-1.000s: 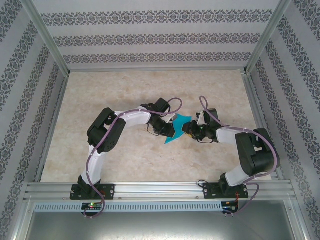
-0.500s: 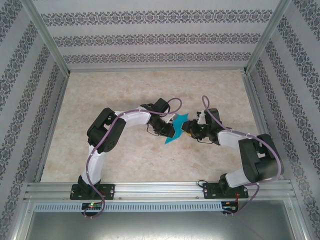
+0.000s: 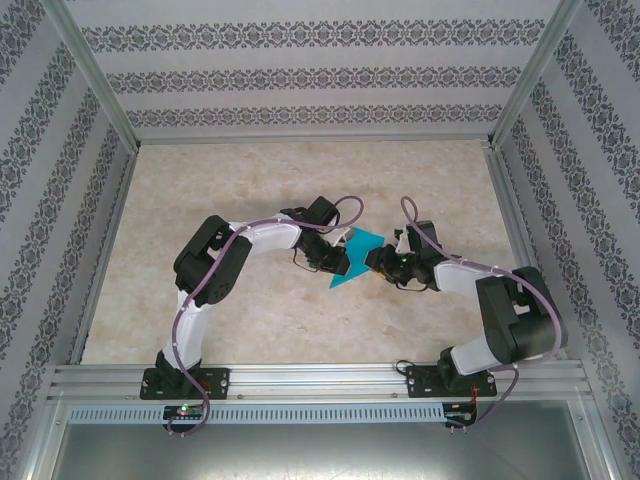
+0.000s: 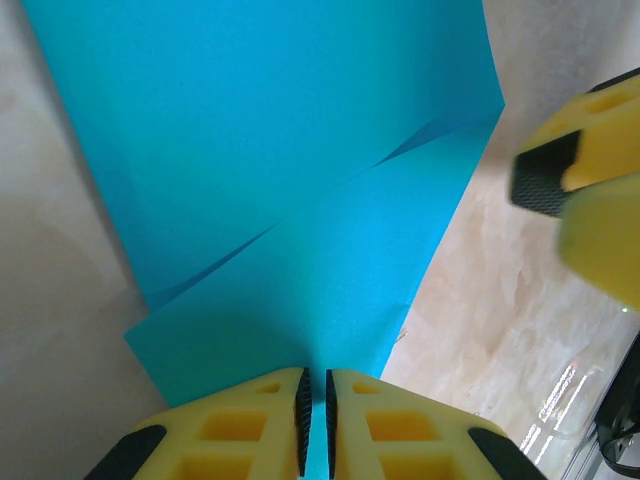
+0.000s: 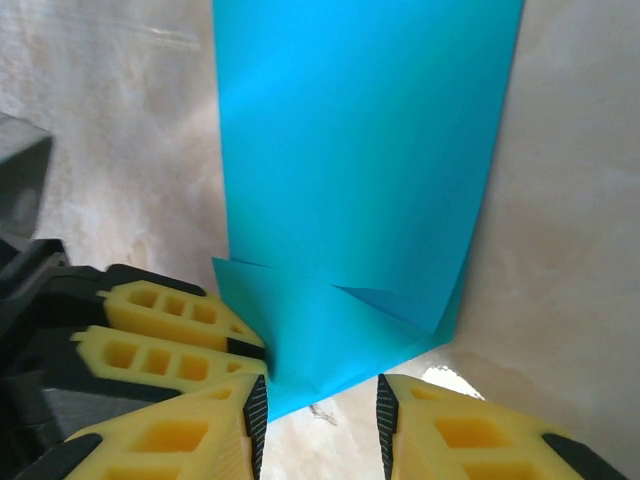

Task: Fold a paper plane with a square sheet of paper (pick it up from the middle)
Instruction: Fourth fold the wing at the center of the table.

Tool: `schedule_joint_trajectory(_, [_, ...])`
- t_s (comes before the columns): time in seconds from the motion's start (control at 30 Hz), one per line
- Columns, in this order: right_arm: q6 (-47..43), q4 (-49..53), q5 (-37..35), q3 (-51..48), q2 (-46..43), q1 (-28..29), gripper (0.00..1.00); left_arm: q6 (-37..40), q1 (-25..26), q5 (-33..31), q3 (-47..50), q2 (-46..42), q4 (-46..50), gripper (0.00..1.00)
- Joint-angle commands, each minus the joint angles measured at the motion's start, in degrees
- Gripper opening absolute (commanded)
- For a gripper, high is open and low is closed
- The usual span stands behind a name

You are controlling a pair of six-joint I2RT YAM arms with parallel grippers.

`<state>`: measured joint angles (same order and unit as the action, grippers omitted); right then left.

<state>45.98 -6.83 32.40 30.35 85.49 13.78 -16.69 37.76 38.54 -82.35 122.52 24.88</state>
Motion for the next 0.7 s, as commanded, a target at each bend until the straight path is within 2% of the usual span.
schedule_joint_trajectory(0.0, [0.0, -1.7, -0.1, 0.8, 2.1, 0.5, 0.37, 1.1, -0.2, -1.5, 1.9, 0.4, 2.4, 0.18])
schedule_joint_trajectory(0.67, [5.5, -11.8, 3.3, -1.4, 4.1, -0.3, 0.37, 1.5, -0.4, -1.3, 2.3, 0.3, 2.8, 0.18])
